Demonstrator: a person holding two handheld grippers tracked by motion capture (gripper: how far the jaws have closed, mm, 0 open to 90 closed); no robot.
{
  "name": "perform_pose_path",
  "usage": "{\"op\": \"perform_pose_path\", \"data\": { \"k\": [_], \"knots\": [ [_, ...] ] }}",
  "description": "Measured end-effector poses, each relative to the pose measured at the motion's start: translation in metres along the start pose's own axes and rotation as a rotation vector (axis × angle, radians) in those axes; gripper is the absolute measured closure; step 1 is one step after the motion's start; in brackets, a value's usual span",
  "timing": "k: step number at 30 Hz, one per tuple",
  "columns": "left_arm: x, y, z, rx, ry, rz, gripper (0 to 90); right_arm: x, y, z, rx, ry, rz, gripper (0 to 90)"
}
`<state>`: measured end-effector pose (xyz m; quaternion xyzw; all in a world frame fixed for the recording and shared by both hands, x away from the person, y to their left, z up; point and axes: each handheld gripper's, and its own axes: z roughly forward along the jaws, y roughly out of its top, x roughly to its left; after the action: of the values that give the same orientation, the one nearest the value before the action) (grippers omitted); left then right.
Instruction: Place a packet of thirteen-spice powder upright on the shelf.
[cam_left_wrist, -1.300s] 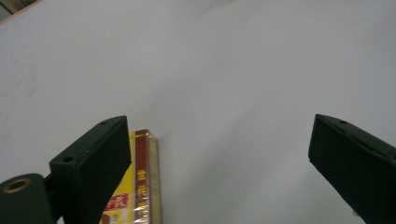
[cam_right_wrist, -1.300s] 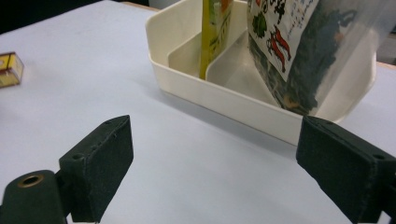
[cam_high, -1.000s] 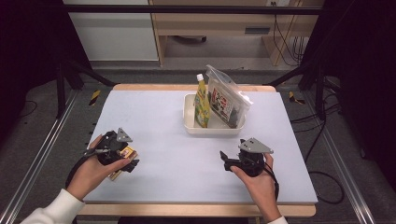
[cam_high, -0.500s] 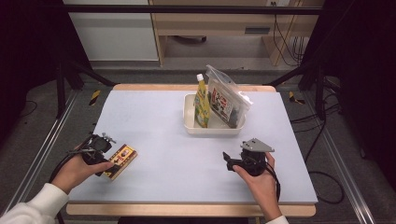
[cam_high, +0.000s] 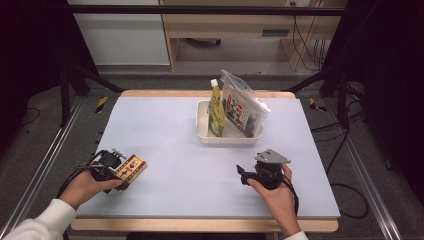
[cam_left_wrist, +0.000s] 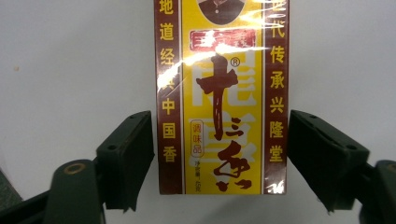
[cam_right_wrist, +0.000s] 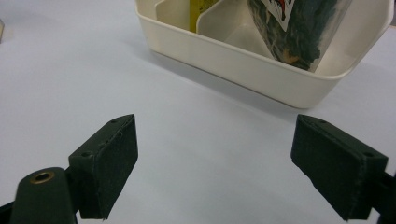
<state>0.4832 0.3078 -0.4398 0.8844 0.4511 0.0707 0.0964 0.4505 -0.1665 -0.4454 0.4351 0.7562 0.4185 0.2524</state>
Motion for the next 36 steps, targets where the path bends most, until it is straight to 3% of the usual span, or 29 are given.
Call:
{"op": "perform_pose_path", "data": {
  "k": [7,10,12,15,20,23,29,36],
  "knots": [
    [-0.001,0.001,-0.001,0.002,0.019,0.024,31.7,0.002,0.0,-0.001,-0.006,0.004,-0.001,15.0],
    [-0.002,0.003,-0.007,-0.044,0.048,0.044,32.1,0.002,0.001,-0.003,-0.014,0.001,0.003,15.0],
    [-0.002,0.006,-0.013,-0.08,0.04,0.05,32.1,0.003,0.001,-0.005,-0.022,0.005,0.008,14.9],
    [-0.008,0.013,-0.023,-0.143,0.051,0.097,32.1,0.005,0.004,-0.005,-0.032,0.024,0.013,13.9],
    [-0.025,0.034,-0.036,-0.267,0.078,0.186,32.0,0.012,0.016,-0.003,-0.054,0.071,0.036,11.5],
    [-0.038,0.048,-0.039,-0.331,0.11,0.246,32.0,0.016,0.028,-0.001,-0.059,0.09,0.014,11.2],
    [-0.065,0.072,-0.04,-0.387,0.118,0.345,32.0,0.02,0.052,0.001,-0.073,0.124,0.03,13.4],
    [-0.09,0.088,-0.047,-0.459,0.15,0.415,32.1,0.017,0.074,-0.006,-0.083,0.149,0.041,14.2]
  ]
}}
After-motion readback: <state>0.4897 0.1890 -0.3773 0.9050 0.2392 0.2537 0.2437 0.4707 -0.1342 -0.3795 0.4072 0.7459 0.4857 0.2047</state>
